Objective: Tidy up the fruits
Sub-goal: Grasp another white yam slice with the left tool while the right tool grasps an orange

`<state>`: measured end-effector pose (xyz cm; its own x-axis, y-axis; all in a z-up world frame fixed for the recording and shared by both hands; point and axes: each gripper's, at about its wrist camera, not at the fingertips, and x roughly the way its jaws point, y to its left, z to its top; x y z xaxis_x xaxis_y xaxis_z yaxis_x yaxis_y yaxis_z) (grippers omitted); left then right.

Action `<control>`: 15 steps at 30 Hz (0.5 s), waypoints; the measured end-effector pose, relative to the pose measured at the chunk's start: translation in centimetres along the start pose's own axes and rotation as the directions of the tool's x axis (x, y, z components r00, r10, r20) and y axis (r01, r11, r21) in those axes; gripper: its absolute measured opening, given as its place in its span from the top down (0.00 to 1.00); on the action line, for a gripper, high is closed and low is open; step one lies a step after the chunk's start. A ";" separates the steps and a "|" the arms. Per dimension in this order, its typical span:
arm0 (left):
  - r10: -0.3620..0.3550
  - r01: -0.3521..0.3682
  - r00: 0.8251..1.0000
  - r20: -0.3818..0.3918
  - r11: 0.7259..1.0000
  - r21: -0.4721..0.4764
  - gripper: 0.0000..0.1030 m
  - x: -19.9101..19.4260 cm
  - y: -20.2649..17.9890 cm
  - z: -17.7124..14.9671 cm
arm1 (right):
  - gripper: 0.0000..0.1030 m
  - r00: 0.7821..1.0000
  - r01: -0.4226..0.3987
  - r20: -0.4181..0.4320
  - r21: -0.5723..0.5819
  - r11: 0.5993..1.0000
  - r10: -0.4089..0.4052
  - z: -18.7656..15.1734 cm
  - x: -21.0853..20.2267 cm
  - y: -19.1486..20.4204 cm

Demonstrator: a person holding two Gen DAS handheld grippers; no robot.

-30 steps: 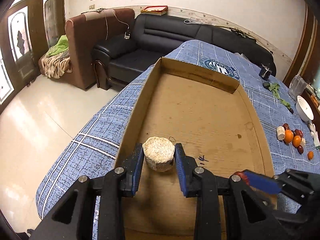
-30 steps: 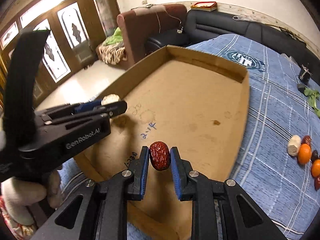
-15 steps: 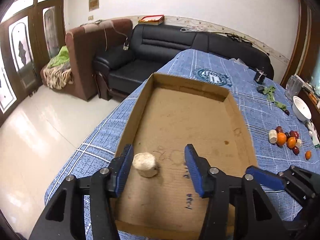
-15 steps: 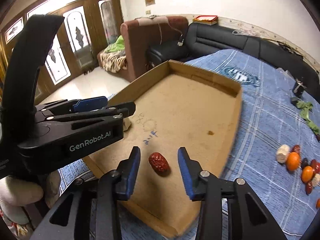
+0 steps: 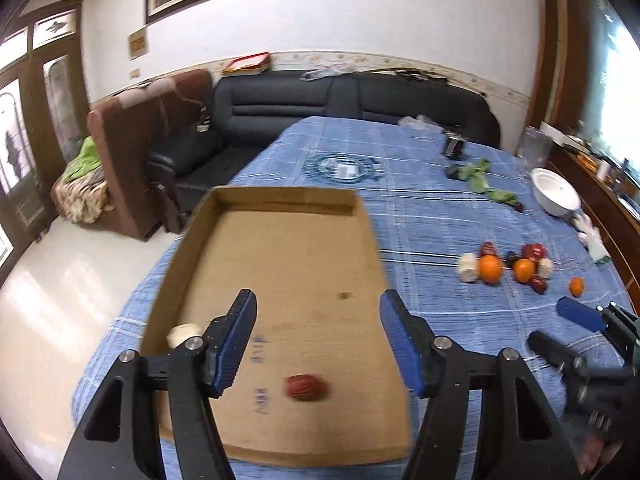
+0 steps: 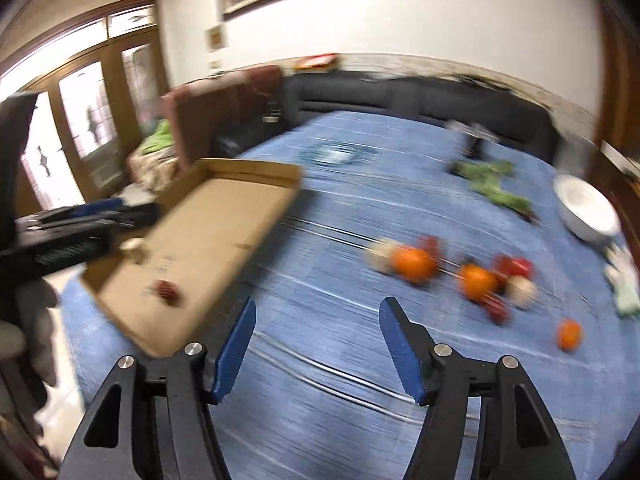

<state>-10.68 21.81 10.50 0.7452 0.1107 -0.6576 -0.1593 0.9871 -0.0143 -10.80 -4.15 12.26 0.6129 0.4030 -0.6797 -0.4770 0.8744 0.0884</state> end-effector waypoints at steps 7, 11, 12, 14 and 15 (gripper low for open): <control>-0.169 0.175 0.982 -0.085 0.982 0.075 0.37 3.0 -7.1 0.0 | 0.33 0.984 0.179 -0.047 0.241 0.954 -0.173 -3.1 -2.6 -12.2; -0.216 0.228 0.968 -0.125 0.969 0.092 0.37 5.0 -10.0 0.1 | 0.33 0.973 0.229 -0.054 0.293 0.928 -0.223 -3.7 -3.4 -15.8; -0.219 0.232 0.967 -0.132 0.968 0.096 0.37 5.5 -10.6 0.1 | 0.33 0.972 0.235 -0.056 0.296 0.926 -0.229 -3.7 -3.4 -16.2; -0.230 0.244 0.963 -0.139 0.965 0.093 0.37 6.6 -11.4 0.4 | 0.33 0.969 0.246 -0.062 0.302 0.921 -0.239 -3.6 -3.0 -17.0; -0.231 0.245 0.963 -0.143 0.966 0.089 0.37 7.2 -11.6 0.5 | 0.33 0.968 0.249 -0.065 0.304 0.919 -0.241 -3.4 -2.8 -17.4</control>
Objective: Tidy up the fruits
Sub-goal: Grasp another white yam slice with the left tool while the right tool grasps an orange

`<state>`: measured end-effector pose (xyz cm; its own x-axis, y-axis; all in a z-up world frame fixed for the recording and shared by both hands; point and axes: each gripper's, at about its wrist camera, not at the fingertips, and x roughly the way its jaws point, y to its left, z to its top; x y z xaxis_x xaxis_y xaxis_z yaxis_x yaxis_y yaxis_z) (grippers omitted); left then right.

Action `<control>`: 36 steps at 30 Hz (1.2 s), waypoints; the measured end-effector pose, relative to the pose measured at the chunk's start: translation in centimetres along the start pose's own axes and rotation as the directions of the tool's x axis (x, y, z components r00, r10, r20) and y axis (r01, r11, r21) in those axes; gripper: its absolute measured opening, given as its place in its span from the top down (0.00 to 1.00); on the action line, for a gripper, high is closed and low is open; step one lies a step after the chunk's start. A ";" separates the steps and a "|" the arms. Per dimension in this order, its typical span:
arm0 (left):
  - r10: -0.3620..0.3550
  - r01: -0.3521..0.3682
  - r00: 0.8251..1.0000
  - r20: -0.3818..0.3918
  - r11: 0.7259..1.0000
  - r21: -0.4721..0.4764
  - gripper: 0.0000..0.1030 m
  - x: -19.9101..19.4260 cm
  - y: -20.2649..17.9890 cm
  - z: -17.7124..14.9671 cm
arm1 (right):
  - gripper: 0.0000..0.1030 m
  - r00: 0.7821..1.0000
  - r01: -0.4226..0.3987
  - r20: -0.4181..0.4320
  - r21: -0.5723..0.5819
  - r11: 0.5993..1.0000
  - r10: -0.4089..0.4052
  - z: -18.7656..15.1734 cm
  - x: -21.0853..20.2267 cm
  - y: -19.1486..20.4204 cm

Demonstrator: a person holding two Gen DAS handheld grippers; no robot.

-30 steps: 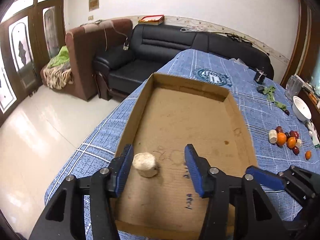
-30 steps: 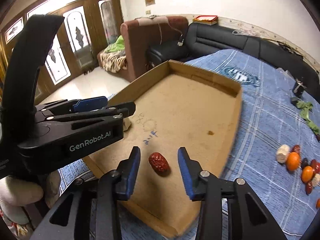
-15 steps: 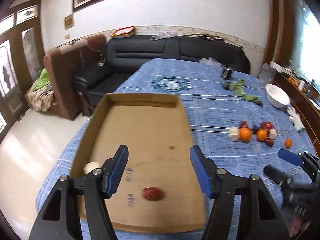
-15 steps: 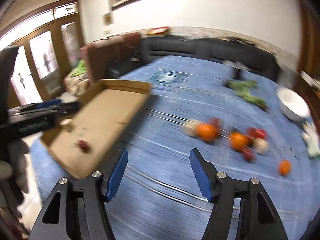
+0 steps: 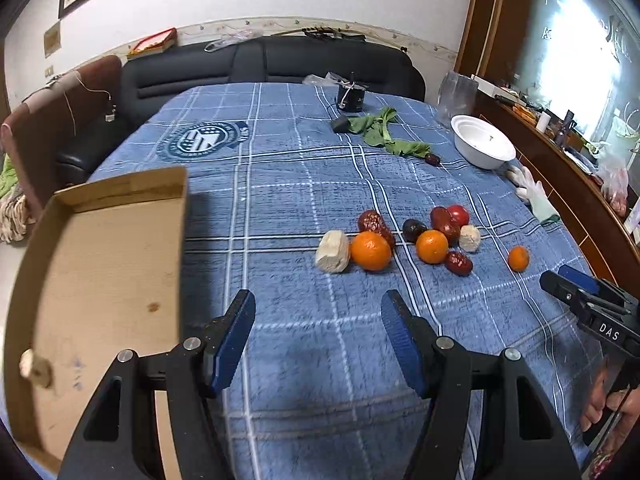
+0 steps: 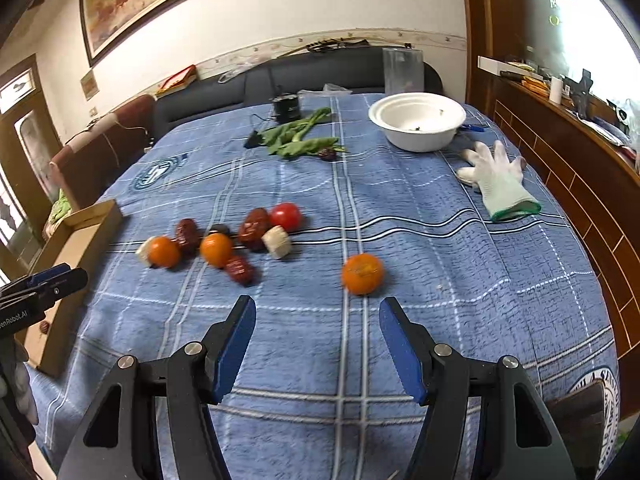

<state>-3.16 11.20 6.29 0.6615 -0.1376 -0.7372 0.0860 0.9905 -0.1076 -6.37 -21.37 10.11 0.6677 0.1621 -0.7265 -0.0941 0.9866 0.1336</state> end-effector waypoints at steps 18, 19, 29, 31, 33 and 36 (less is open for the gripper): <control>0.008 -0.009 0.998 -0.058 1.000 -0.022 0.38 8.0 0.0 2.5 | 0.34 0.997 0.064 -0.049 0.001 0.998 -0.064 1.5 6.0 -1.1; 0.004 -0.006 0.998 -0.056 1.000 -0.029 0.38 8.1 0.2 2.8 | 0.34 0.997 0.066 -0.051 0.003 0.998 -0.065 1.5 6.2 -1.2; -0.073 0.071 0.996 -0.047 0.996 -0.051 0.59 8.2 1.0 2.7 | 0.51 0.995 0.069 -0.068 0.027 0.997 -0.067 1.1 7.0 -1.9; -0.080 0.079 0.996 -0.044 0.997 -0.023 0.68 8.1 0.5 2.6 | 0.55 0.996 0.067 -0.067 0.033 0.997 -0.065 1.1 7.0 -2.0; -0.066 0.067 0.997 -0.038 0.998 0.002 0.69 7.8 0.0 2.4 | 0.57 0.996 0.060 -0.066 0.041 0.997 -0.058 1.1 7.0 -2.2; -0.065 0.065 0.997 -0.045 0.998 0.001 0.68 8.0 -0.1 2.1 | 0.58 0.997 0.050 -0.064 0.048 0.998 -0.047 1.1 6.9 -2.3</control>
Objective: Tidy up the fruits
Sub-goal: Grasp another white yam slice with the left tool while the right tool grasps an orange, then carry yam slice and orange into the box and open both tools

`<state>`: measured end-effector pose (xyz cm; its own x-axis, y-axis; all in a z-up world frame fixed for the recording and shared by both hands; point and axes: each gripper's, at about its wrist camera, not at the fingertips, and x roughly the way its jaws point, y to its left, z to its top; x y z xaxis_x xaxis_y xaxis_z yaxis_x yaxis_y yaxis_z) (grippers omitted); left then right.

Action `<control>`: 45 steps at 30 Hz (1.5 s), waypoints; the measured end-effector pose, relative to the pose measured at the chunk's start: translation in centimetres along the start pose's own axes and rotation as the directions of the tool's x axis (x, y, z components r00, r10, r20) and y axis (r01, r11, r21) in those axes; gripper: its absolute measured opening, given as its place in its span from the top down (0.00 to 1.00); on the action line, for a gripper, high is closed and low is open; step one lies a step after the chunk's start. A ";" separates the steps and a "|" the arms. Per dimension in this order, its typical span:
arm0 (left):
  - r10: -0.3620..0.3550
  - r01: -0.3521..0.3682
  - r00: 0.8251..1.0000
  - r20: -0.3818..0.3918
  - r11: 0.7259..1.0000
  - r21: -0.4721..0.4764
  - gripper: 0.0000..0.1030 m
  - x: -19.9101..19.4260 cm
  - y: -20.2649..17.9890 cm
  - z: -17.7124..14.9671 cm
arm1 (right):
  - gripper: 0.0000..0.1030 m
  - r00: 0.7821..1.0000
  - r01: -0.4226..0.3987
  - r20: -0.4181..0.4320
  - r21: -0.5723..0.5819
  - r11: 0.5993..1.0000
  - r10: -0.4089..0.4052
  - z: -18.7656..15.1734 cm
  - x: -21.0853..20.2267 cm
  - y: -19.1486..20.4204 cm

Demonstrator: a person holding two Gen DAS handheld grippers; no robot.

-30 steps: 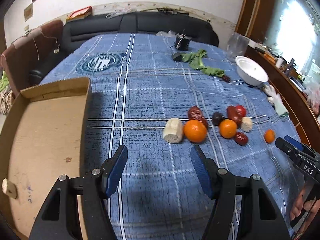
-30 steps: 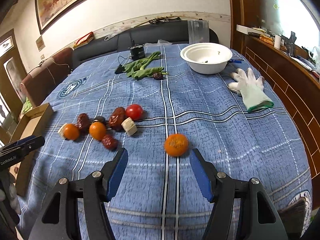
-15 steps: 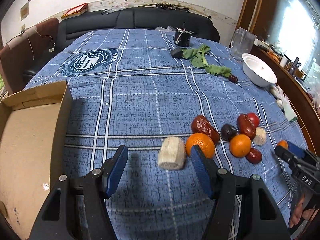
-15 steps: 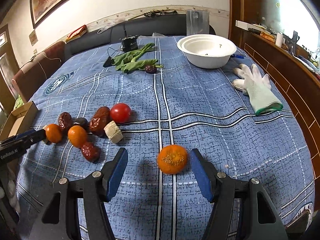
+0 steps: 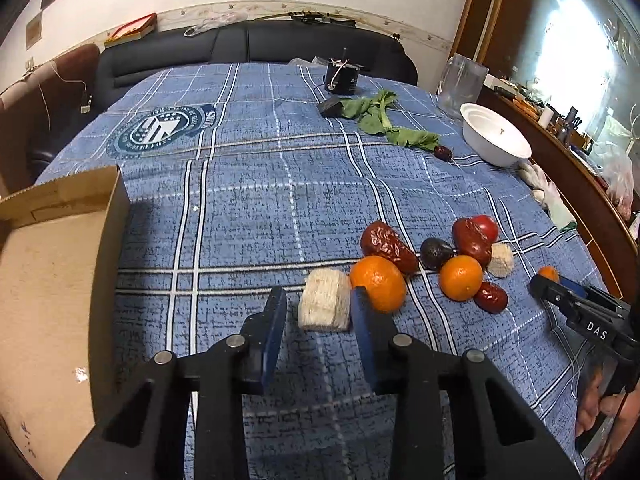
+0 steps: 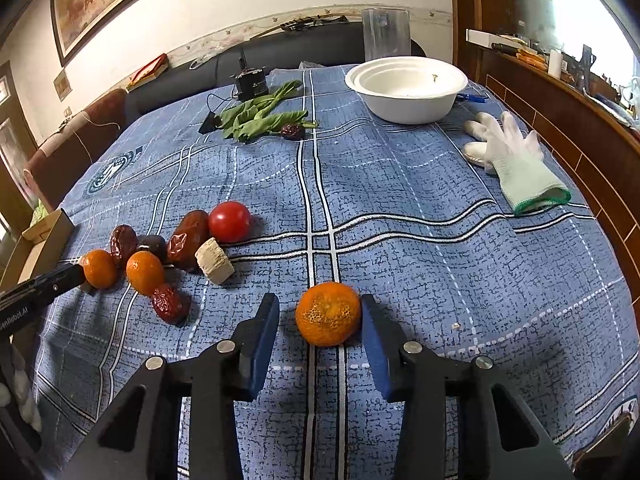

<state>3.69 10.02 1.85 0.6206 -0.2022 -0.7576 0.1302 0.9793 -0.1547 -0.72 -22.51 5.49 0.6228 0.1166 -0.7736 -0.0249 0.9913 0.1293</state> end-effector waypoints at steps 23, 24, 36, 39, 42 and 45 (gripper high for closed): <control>0.042 -0.021 0.990 0.135 0.988 -0.154 0.76 -9.9 5.5 -2.3 | 0.69 0.995 -0.086 0.037 -0.053 0.995 0.088 -0.3 -5.1 4.8; 0.072 -0.046 0.987 0.141 0.982 -0.181 0.76 -10.9 6.9 -2.7 | 0.68 0.993 -0.112 0.039 -0.065 0.992 0.114 -0.2 -5.5 5.9; 0.333 -0.276 0.938 0.101 0.889 -0.366 0.75 -16.1 19.6 -6.4 | 0.68 0.909 -0.413 -0.085 -0.316 0.854 0.408 -1.0 -6.1 25.7; 0.332 -0.286 0.940 0.079 0.893 -0.348 0.75 -15.4 20.9 -6.2 | 0.68 0.901 -0.430 -0.119 -0.381 0.818 0.418 -2.0 -5.1 30.4; 0.321 -0.284 0.946 0.054 0.894 -0.347 0.75 -14.7 21.8 -6.3 | 0.67 0.896 -0.443 -0.162 -0.418 0.793 0.414 -3.0 -3.6 33.8; 0.305 -0.274 0.952 0.036 0.895 -0.352 0.75 -14.1 22.6 -6.8 | 0.67 0.899 -0.438 -0.196 -0.443 0.782 0.393 -3.9 -1.8 36.0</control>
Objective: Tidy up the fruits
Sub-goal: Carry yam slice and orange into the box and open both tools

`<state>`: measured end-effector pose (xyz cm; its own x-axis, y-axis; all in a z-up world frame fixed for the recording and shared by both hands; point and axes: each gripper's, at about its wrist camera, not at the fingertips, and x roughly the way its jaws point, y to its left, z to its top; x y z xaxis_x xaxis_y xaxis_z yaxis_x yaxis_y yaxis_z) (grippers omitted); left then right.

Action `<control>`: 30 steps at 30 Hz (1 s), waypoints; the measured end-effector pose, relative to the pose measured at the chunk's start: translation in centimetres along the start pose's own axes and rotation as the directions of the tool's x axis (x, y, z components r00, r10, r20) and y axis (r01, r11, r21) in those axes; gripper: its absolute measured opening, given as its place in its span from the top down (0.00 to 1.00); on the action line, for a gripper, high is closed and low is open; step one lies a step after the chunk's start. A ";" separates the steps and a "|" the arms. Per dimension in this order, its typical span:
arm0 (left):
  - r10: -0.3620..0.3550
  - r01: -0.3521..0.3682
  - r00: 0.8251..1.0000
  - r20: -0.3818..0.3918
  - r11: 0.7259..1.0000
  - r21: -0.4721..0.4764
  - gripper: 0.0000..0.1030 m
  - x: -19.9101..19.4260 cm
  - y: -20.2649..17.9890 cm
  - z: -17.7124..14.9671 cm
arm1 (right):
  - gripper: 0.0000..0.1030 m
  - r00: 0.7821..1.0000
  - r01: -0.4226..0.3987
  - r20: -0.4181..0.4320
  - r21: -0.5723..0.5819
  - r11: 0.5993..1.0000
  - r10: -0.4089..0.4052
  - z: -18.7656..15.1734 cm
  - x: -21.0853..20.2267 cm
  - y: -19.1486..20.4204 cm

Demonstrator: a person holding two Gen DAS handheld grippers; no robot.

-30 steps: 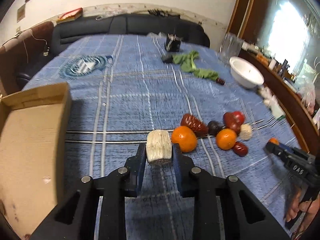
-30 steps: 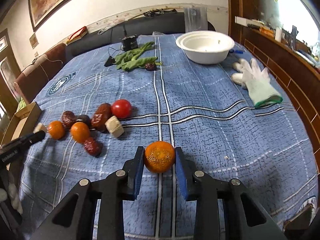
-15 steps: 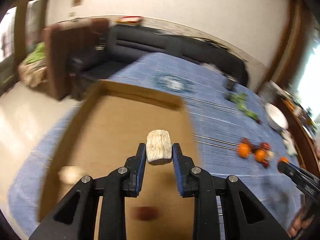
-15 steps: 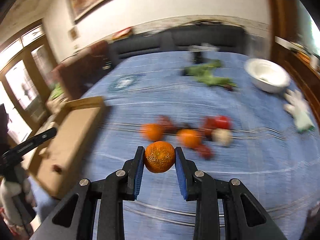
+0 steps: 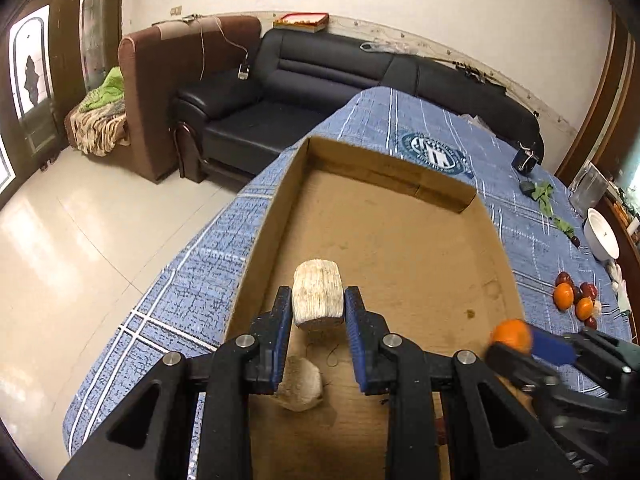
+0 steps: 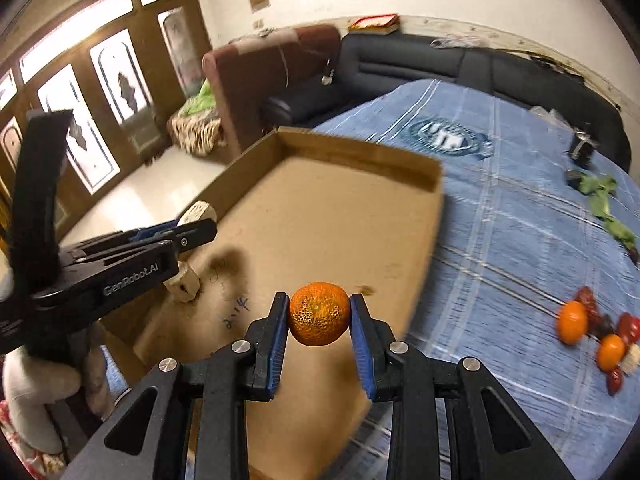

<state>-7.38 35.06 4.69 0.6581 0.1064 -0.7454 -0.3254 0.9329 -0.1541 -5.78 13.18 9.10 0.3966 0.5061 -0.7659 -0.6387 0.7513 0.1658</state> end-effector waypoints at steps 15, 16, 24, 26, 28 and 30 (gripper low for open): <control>-0.006 0.007 0.999 0.040 1.000 -0.007 0.59 -1.5 0.0 0.1 | 0.59 0.999 -0.016 -0.039 -0.035 0.999 0.015 0.4 2.8 1.9; -0.005 0.006 0.999 0.048 1.000 -0.004 0.58 -1.8 -0.3 0.1 | 0.58 1.000 -0.013 -0.029 -0.033 0.999 0.012 0.4 2.4 1.9; -0.006 0.003 0.996 0.084 0.999 0.036 0.53 -3.7 -2.8 -0.2 | 0.49 0.997 0.018 0.069 0.047 0.999 -0.021 -0.6 -2.5 -1.2; -0.009 0.004 0.996 0.090 0.999 0.051 0.53 -4.1 -3.6 -0.4 | 0.48 0.996 0.026 0.084 0.082 0.996 -0.033 -1.2 -3.7 -2.5; -0.012 0.005 0.995 0.096 0.997 0.071 0.51 -4.5 -4.6 -0.7 | 0.47 0.995 0.035 0.093 0.111 0.993 -0.045 -1.9 -4.7 -3.6; -0.015 0.006 0.995 0.102 0.996 0.086 0.49 -4.9 -5.5 -0.9 | 0.47 0.993 0.048 0.099 0.136 0.990 -0.062 -2.7 -5.7 -4.8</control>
<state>-9.46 29.08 8.64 0.7285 0.1268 -0.6732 -0.2615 0.9598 -0.1022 -6.76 5.60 10.98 0.4988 0.4985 -0.7090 -0.5233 0.8253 0.2121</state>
